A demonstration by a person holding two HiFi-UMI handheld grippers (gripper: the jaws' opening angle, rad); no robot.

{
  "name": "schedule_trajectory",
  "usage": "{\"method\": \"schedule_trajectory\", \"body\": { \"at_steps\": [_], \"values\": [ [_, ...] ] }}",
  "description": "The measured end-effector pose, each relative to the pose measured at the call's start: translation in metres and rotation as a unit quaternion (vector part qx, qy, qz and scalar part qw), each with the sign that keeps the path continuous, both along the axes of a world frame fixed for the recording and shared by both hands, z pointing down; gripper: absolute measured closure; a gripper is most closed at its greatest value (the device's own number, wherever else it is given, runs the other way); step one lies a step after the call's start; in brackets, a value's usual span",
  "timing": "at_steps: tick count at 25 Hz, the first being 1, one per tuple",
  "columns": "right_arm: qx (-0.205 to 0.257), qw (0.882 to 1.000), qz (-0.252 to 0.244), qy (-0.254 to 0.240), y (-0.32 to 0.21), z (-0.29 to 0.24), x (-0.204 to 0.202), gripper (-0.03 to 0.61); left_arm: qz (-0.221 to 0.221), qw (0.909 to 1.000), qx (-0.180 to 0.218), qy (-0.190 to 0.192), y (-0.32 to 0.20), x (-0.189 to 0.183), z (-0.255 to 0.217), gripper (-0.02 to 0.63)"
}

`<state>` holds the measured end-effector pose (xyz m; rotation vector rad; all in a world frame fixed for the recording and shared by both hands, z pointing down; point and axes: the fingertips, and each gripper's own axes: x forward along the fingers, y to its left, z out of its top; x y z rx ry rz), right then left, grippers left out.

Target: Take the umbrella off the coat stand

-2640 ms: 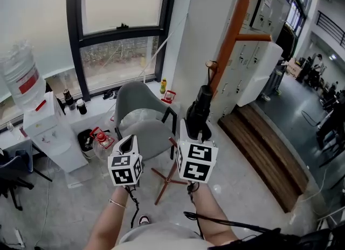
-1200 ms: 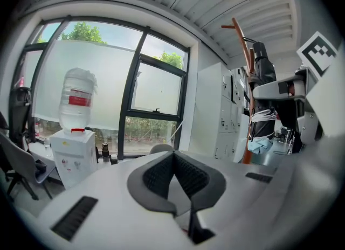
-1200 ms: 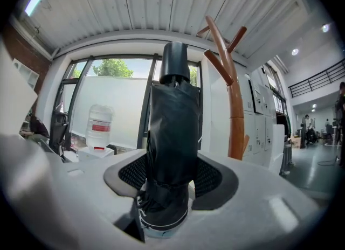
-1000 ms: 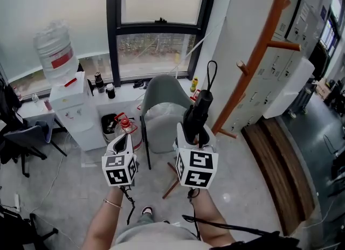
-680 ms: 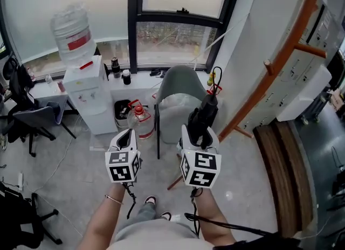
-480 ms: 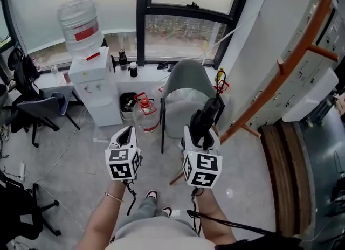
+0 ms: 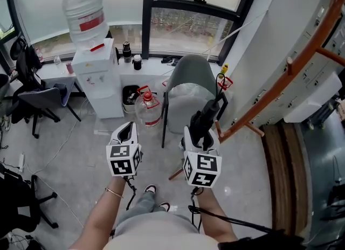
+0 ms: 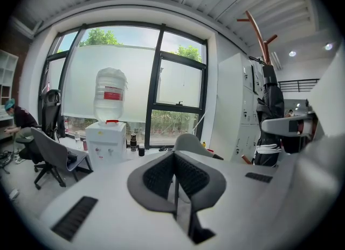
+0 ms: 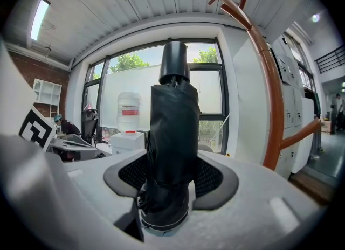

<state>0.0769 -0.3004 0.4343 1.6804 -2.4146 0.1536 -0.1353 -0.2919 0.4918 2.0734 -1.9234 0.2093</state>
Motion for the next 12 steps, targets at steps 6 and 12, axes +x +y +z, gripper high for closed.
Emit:
{"method": "schedule_trajectory", "body": {
  "at_steps": [6,12],
  "values": [
    [0.003,1.0,-0.007,-0.003,0.0004,-0.0032,-0.0014,0.348,0.005,1.0,0.003,0.003,-0.0028,0.0069,-0.0022,0.609],
    [0.011,1.0,-0.003,0.003,-0.0012,-0.0069,-0.0013,0.348,0.011,0.9999,0.006,0.004,-0.0063,0.0096,-0.0034,0.61]
  ]
}}
